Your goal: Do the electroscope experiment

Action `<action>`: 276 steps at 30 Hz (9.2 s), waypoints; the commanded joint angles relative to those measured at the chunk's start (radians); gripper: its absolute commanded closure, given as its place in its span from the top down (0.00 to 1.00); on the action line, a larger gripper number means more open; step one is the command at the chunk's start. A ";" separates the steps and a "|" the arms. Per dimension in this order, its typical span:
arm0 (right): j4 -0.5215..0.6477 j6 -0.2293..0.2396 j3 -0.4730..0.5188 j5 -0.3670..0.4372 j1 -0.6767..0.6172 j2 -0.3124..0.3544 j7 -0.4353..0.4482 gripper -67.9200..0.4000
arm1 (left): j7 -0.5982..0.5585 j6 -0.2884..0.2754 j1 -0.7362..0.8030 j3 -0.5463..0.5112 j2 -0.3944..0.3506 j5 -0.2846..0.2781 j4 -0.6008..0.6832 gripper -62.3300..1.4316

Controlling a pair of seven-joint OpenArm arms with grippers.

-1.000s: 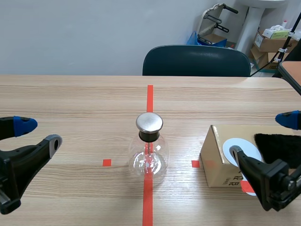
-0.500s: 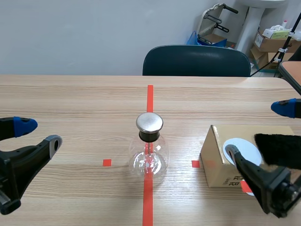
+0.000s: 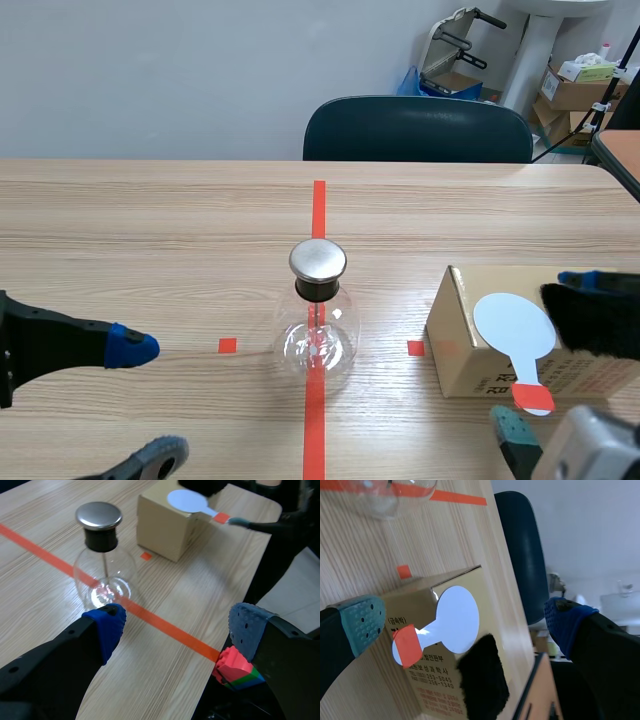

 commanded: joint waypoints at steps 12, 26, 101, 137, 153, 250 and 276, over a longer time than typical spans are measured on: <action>-0.235 -0.330 -0.139 -0.170 0.067 -0.019 -0.155 1.00 | -0.071 -0.001 0.003 0.016 -0.059 -0.060 0.017 0.80; -0.357 -0.531 -0.174 -0.225 0.185 -0.019 -0.271 1.00 | -0.068 -0.002 0.003 0.016 -0.058 -0.109 0.017 0.80; -0.357 -0.531 -0.240 -0.306 0.200 -0.019 -0.399 0.02 | -0.119 -0.002 0.003 0.016 -0.056 0.046 0.017 0.80; -0.357 -0.531 -0.240 -0.306 0.200 -0.019 -0.399 0.02 | -0.115 -0.002 0.003 0.016 -0.056 0.047 0.017 0.80; -0.357 -0.492 -0.240 -0.306 0.200 -0.019 -0.399 0.02 | -0.115 -0.002 0.003 0.016 -0.056 0.047 0.017 0.80; -0.357 -0.501 -0.240 -0.306 0.200 -0.019 -0.380 0.02 | -0.120 -0.002 0.003 0.016 -0.056 0.046 0.016 0.79; -0.263 -0.591 -0.206 -0.306 0.203 -0.019 -0.399 0.02 | -0.141 0.098 -0.375 0.339 0.135 0.055 -0.218 0.11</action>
